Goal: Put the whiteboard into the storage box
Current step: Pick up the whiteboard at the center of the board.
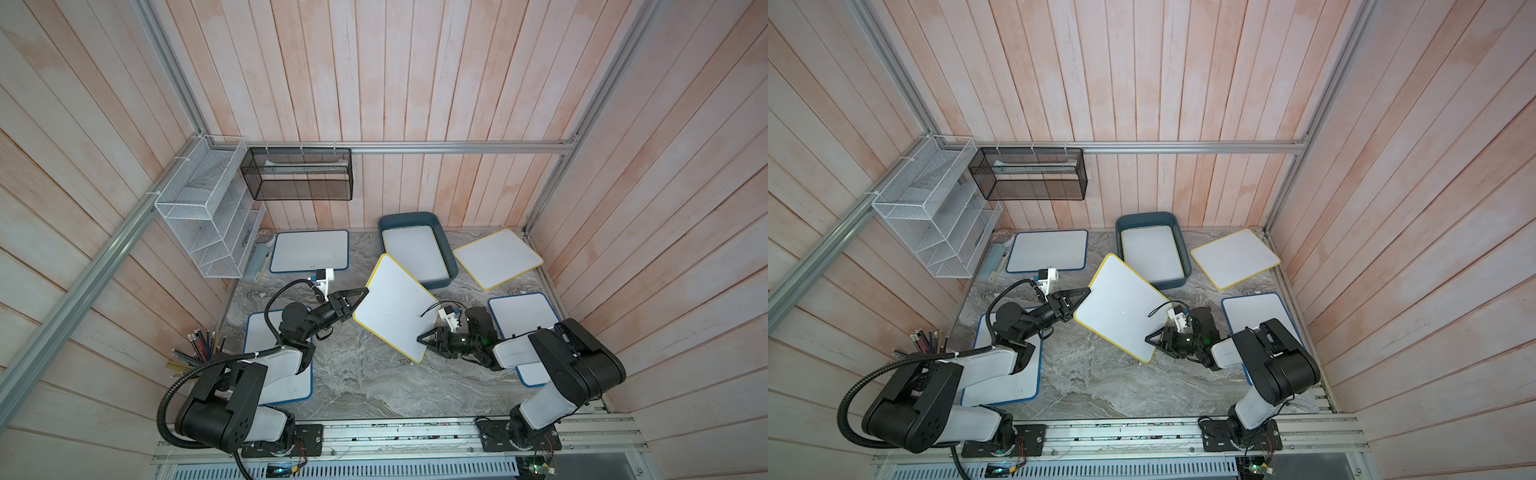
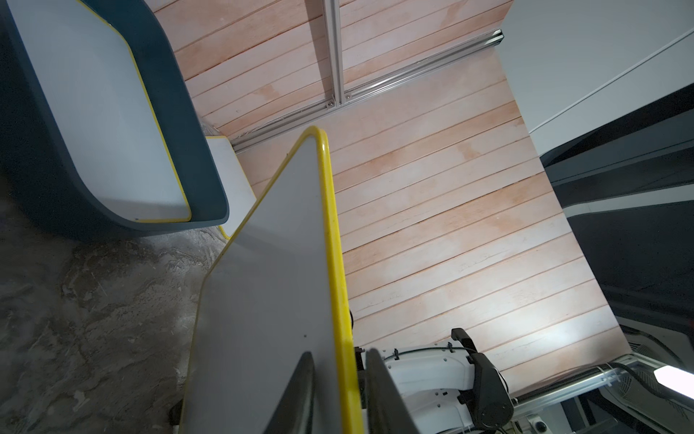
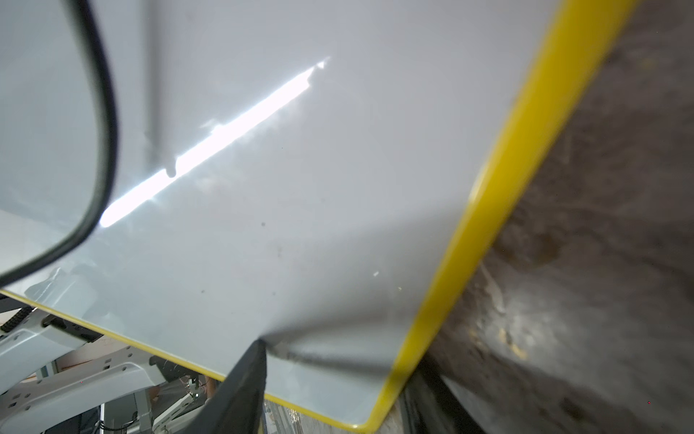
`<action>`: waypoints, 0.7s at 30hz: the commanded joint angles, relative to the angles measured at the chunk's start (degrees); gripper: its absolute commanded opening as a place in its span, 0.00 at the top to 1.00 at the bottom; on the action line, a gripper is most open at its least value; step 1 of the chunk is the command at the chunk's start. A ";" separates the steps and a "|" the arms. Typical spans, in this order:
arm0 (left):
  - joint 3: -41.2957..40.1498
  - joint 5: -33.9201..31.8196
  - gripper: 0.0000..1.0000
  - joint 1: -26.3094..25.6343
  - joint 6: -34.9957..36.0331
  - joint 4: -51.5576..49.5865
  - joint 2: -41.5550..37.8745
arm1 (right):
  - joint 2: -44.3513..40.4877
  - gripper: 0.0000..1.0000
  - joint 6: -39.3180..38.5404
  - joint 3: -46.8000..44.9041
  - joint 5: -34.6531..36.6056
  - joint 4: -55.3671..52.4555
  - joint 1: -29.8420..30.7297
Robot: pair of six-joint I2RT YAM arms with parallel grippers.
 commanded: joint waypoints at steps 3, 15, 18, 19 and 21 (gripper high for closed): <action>4.93 7.63 0.82 -3.42 25.07 -44.23 -6.46 | 1.98 0.44 -0.59 1.46 -3.32 -7.26 4.59; 17.33 -1.96 0.90 -3.42 49.94 -79.14 -6.24 | 3.89 0.44 -0.99 2.93 -2.97 -6.85 4.54; 17.30 -3.89 0.99 -3.35 49.81 -79.51 -7.72 | 3.44 0.44 -0.94 3.13 -2.87 -7.34 4.59; 17.32 -4.57 1.00 -3.32 49.50 -79.55 -8.31 | 3.31 0.44 -1.07 3.18 -2.83 -7.58 4.56; 17.14 -5.70 1.00 -2.92 49.18 -79.52 -9.54 | 2.89 0.44 -1.17 3.22 -2.70 -7.85 4.54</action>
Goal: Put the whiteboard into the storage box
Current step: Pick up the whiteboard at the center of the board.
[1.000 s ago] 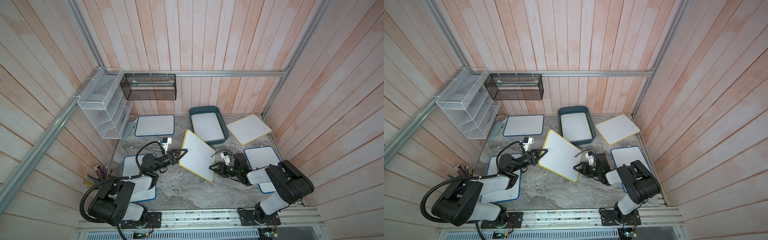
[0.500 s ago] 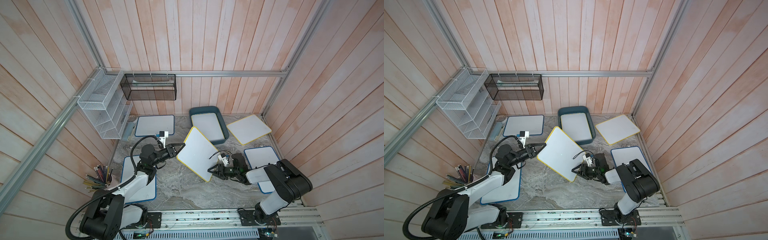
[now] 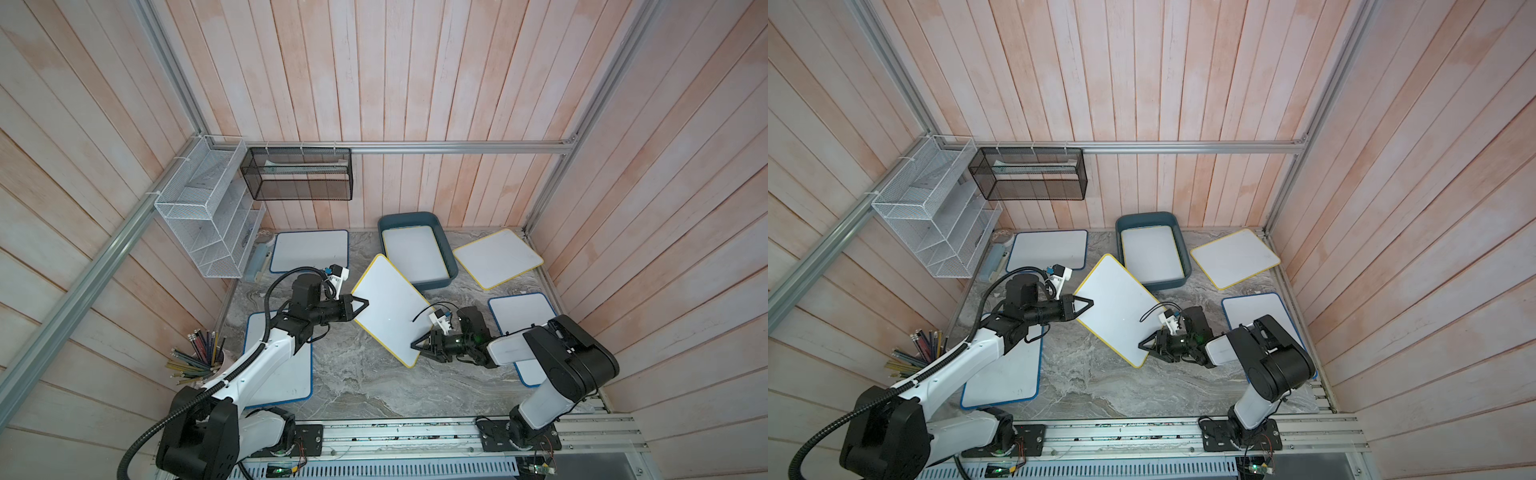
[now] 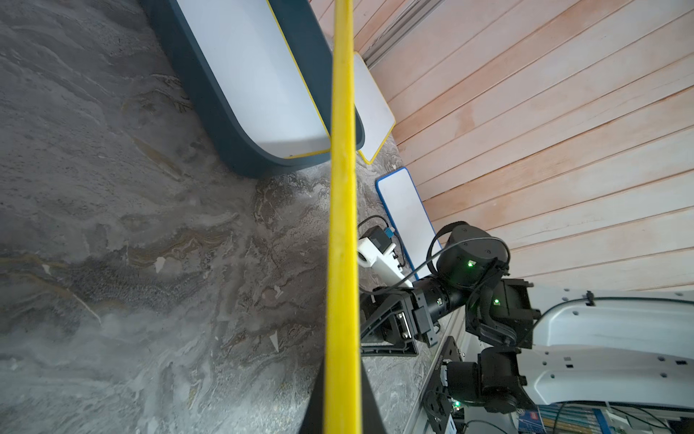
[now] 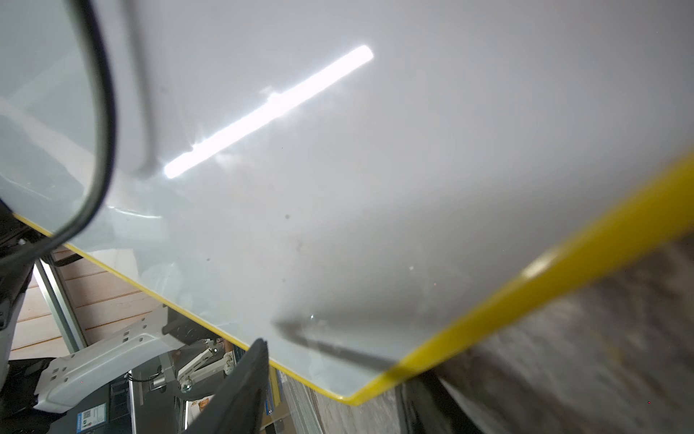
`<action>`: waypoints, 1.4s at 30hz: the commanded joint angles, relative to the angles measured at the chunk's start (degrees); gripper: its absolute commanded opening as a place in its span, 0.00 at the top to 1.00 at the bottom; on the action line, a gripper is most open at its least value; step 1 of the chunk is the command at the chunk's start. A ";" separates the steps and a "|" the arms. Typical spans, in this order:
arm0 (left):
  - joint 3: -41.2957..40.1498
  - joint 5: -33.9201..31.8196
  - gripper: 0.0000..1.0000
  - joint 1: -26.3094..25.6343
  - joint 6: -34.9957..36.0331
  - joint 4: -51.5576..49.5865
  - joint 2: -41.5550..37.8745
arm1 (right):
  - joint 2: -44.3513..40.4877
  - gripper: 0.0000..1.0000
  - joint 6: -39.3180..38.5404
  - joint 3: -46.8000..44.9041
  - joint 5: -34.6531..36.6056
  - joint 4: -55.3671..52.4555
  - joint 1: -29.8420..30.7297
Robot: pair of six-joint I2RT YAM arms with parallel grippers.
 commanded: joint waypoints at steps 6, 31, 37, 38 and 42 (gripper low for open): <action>-2.47 2.41 1.00 3.86 3.10 -9.43 -3.10 | -0.30 0.45 -1.57 0.52 1.12 -4.65 1.45; 3.07 26.88 1.00 21.55 -11.26 3.68 -5.88 | -16.35 0.44 -8.90 2.84 2.77 -18.68 -8.81; 2.96 28.76 1.00 21.64 -19.86 16.28 -1.17 | -21.04 0.44 -8.16 5.72 2.22 -17.94 -11.76; 3.37 28.76 1.00 21.64 -21.05 17.28 -0.03 | -21.77 0.44 -7.88 6.22 1.98 -17.55 -12.88; 6.96 31.44 1.00 21.64 -22.52 18.32 6.08 | -23.07 0.44 -5.62 7.81 0.53 -14.14 -18.86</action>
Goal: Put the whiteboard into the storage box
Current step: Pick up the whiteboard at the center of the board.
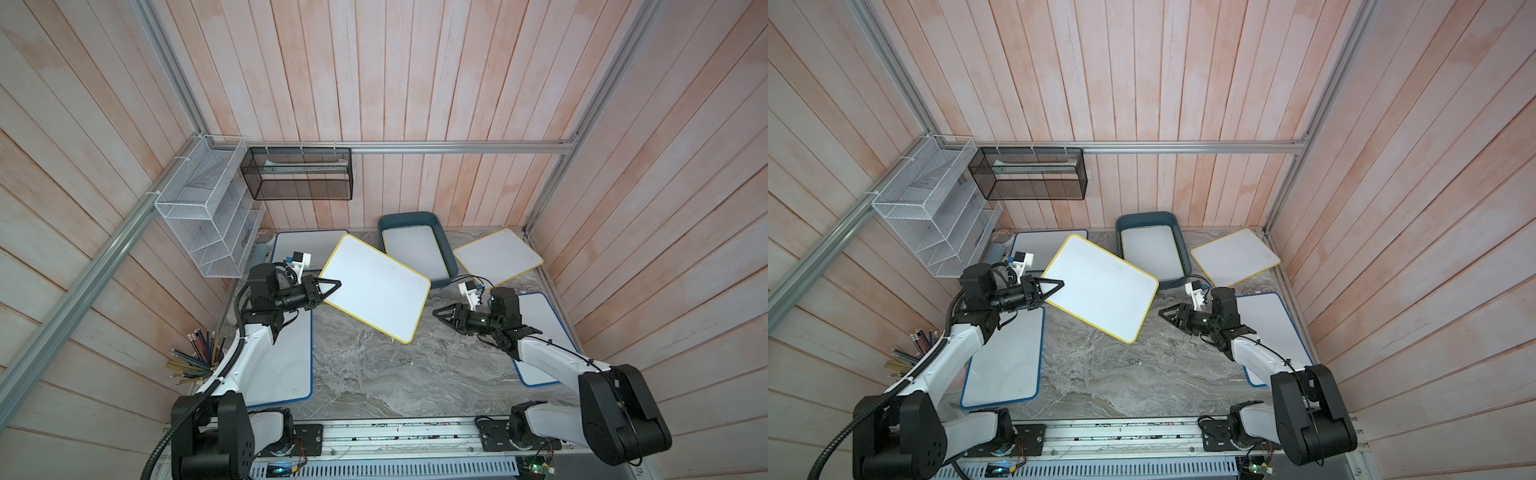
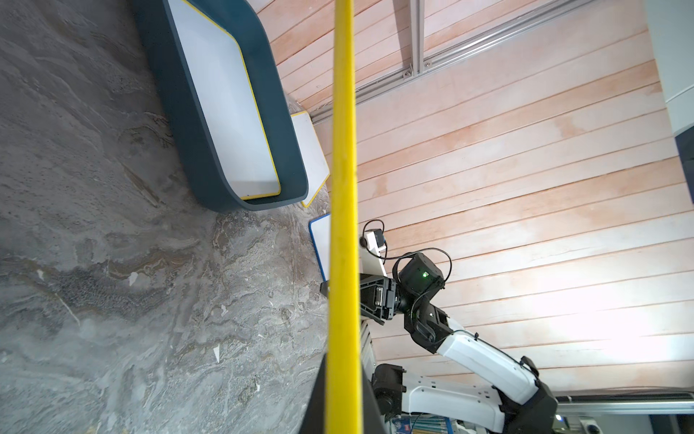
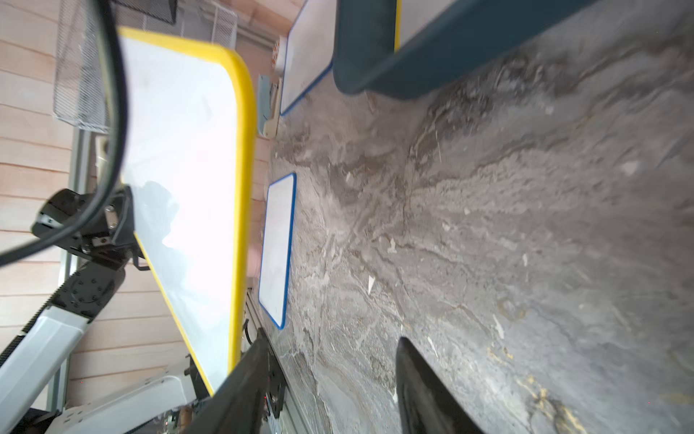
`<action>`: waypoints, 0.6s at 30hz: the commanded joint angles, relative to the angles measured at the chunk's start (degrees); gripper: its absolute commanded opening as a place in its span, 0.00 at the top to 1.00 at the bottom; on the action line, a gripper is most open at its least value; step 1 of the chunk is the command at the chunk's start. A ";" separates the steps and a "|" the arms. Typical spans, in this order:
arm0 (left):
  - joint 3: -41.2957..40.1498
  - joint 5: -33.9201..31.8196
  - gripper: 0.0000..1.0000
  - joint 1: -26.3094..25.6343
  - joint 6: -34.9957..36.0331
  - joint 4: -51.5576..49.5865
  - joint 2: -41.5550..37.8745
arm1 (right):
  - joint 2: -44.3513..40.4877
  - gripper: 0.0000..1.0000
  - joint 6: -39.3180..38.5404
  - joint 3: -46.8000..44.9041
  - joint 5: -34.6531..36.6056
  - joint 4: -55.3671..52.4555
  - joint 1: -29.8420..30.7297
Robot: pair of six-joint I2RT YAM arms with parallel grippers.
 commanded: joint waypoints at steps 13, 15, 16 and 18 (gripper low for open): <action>23.48 14.08 1.00 -1.24 20.87 -26.42 17.04 | 14.97 0.45 -4.13 22.31 -11.55 0.14 -9.74; 25.85 13.85 1.00 -2.03 23.45 -30.06 18.73 | 17.64 0.44 -4.59 25.08 -13.34 0.08 -7.71; 26.91 13.93 1.00 -2.55 24.63 -31.40 19.46 | 18.83 0.44 -5.28 26.53 -13.91 -0.74 -6.34; 27.88 14.45 1.00 -3.62 25.01 -31.58 20.48 | 20.96 0.44 -7.20 29.13 -14.59 -3.02 -3.85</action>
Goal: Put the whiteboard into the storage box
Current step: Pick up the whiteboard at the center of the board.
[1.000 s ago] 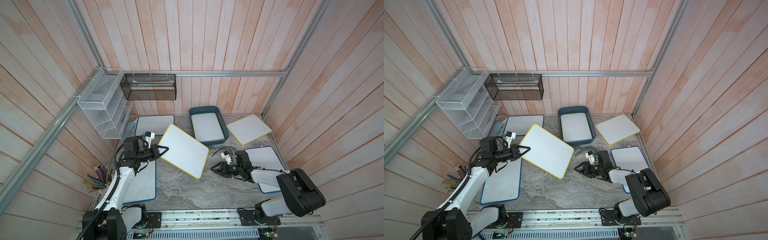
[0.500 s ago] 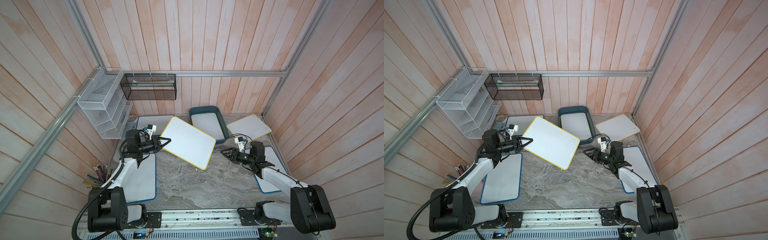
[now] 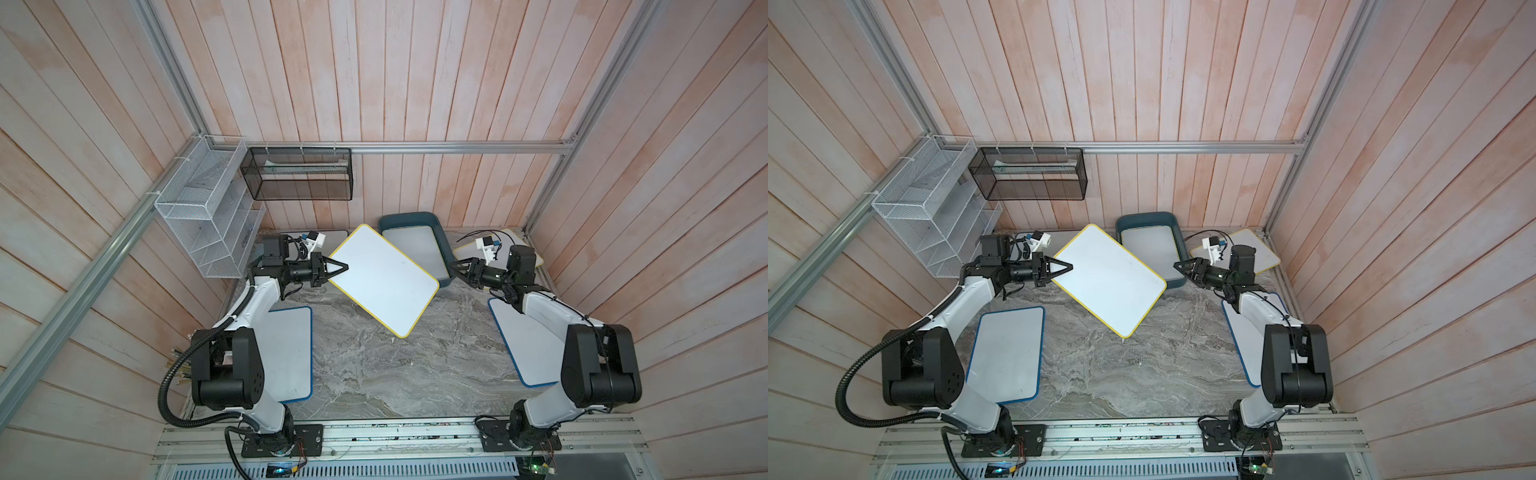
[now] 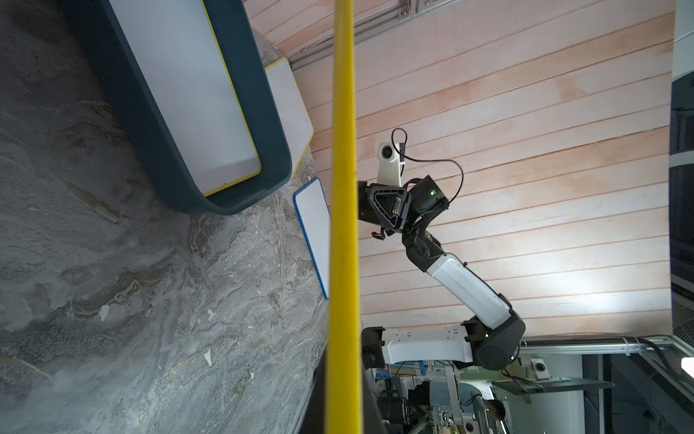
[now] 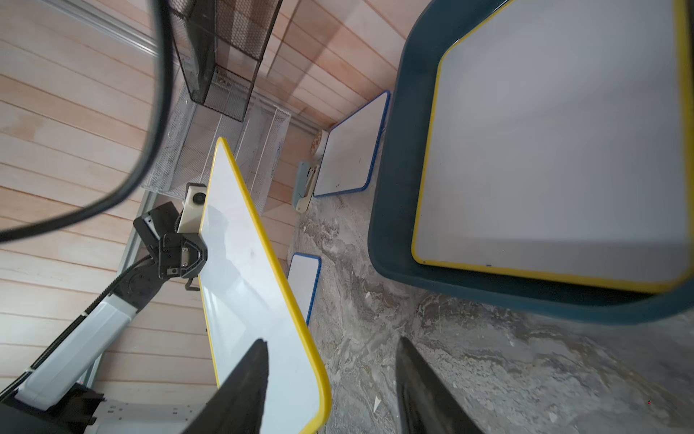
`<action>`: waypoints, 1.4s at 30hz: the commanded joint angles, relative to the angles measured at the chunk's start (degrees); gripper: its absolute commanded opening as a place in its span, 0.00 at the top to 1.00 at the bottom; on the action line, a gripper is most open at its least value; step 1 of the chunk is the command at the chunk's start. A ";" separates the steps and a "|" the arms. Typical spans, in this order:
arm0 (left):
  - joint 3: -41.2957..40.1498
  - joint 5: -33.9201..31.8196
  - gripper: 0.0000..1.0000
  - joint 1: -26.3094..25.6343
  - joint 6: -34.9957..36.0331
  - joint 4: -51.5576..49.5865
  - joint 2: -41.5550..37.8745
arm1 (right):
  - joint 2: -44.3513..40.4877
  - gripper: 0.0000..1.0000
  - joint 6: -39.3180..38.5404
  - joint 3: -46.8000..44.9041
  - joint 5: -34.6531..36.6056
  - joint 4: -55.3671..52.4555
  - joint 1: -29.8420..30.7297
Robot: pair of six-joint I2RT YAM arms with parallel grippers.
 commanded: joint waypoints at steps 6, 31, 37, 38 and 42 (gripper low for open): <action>3.07 6.76 1.00 -2.94 4.27 -3.16 2.30 | 5.93 0.45 -3.45 5.68 -8.77 -1.61 7.07; 4.95 0.61 0.60 -1.10 0.87 -2.97 5.66 | 7.29 1.00 3.45 2.70 -13.75 9.50 10.41; 0.14 -1.55 0.40 2.80 -8.77 8.41 3.35 | 7.51 1.00 14.96 -1.74 -14.31 25.52 8.28; -0.45 -2.26 0.38 3.45 -9.83 9.10 2.98 | 7.59 1.00 15.74 -1.95 -14.05 26.57 7.85; -1.44 -4.41 0.36 6.15 -9.98 8.90 1.75 | 7.35 1.00 15.92 -1.66 -12.53 26.52 6.05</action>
